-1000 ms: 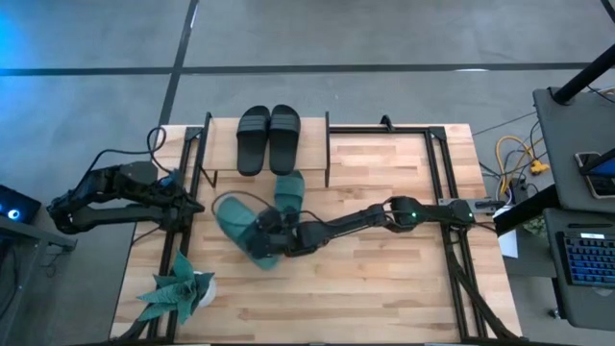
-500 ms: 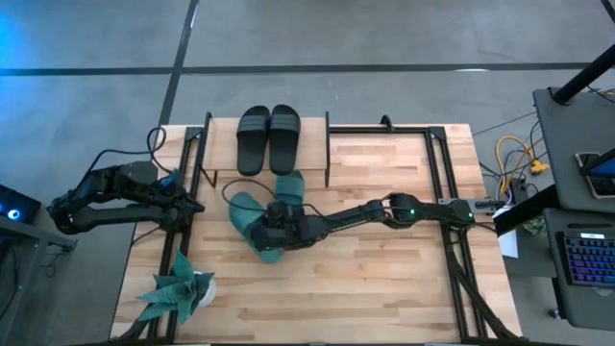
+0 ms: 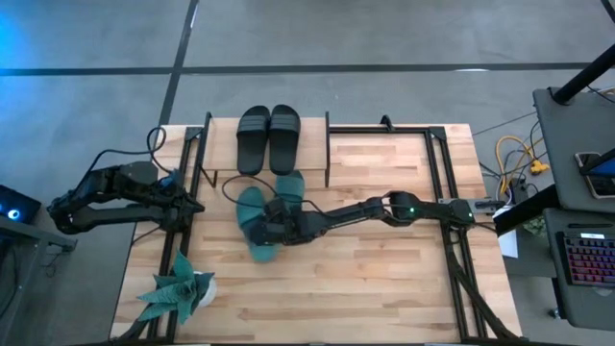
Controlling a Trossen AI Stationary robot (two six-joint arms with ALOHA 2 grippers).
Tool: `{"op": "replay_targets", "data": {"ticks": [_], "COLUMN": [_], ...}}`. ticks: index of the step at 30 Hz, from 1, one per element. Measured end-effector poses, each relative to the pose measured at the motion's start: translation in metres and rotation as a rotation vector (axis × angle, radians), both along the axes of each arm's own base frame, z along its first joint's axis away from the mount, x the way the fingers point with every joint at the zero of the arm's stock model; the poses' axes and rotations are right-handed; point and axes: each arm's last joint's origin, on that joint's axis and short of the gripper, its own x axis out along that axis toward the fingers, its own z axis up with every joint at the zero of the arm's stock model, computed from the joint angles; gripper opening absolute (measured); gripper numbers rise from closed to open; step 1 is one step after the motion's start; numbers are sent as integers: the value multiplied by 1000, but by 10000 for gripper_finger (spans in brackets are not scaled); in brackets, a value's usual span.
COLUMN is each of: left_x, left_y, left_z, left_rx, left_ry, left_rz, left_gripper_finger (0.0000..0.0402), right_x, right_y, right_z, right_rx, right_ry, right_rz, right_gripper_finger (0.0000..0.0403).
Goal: Pick and place slides into the shelf
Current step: Put the green slide under the shelf
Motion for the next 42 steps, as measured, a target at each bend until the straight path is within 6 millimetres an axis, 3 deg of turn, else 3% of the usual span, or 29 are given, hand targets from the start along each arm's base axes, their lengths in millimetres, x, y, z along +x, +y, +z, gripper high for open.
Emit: {"op": "replay_targets", "data": {"ticks": [7,16,22,27,32,36,42], "left_x": [0,0,0,0,0,0,0], "left_y": [0,0,0,0,0,0,0], "left_z": [0,1,0,0,0,0,0], "left_rx": [-1,-1,-2,-1,0,1,1], "left_ry": [-2,-4,-1,0,-1,-1,-1], "left_rz": [1,1,2,1,2,2,3], "left_gripper_finger": [0,0,0,0,0,0,0], "right_x": [-2,-21,-31,-24,-10,-6,5], "right_y": [16,23,38,48,56,56,65], "right_z": [12,30,39,41,51,40,0], "right_rx": [34,-81,-83,149,212,269,393], "right_ry": [65,298,406,335,140,125,110], "right_rz": [153,154,384,613,777,806,849], "right_gripper_finger": [179,171,171,157,91,24,13]}}
